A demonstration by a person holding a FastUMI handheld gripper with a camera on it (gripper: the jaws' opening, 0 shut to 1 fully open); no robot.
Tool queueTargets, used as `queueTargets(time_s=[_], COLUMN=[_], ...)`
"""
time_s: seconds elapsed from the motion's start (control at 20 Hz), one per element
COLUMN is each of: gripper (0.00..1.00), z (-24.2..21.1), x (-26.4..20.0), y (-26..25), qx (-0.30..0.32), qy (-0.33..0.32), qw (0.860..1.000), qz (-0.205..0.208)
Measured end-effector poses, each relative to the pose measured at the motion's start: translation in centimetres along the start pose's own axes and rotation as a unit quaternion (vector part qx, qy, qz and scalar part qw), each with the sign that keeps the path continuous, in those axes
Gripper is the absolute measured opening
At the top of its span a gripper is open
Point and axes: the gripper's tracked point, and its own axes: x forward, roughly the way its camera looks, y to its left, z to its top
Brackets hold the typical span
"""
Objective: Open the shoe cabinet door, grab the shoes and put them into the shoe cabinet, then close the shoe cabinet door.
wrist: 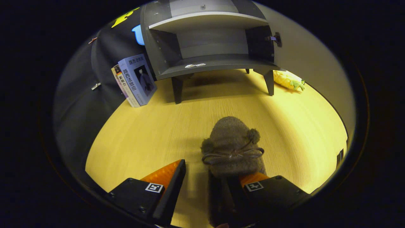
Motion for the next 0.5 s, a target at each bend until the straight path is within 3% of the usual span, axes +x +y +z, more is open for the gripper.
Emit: queueTargets(time_s=[0.15,0.3,0.5], gripper=[0.46,0.10,0.10], z=[0.3,0.6,2.6], x=[1.0,0.7,-1.2], y=[-1.6,-0.7,-1.0], qx=[-0.009,-0.007,-0.002], qy=[-0.017,-0.014,-0.020], qw=[0.999,0.999,1.000], qz=[-0.045,-0.028,-0.009])
